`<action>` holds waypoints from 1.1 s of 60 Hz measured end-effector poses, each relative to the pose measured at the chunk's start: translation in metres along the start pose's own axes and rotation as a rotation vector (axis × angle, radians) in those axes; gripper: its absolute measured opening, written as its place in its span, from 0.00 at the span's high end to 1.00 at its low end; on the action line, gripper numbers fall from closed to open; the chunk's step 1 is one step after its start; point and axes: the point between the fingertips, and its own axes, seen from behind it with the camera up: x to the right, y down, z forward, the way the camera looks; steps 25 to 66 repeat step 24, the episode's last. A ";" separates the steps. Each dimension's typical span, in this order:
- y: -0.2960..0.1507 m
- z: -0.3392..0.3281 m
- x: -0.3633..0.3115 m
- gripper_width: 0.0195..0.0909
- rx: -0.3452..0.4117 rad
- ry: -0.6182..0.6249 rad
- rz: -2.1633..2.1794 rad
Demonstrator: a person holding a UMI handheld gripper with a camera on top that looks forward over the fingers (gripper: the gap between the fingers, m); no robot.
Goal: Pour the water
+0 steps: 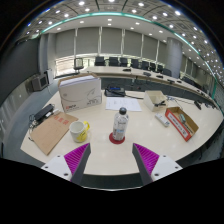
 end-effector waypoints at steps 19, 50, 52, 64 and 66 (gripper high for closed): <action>0.024 -0.052 -0.023 0.07 0.004 0.005 0.014; 0.024 -0.054 -0.015 0.07 0.010 0.036 -0.018; 0.024 -0.054 -0.015 0.07 0.010 0.036 -0.018; 0.024 -0.054 -0.015 0.07 0.010 0.036 -0.018; 0.024 -0.054 -0.015 0.07 0.010 0.036 -0.018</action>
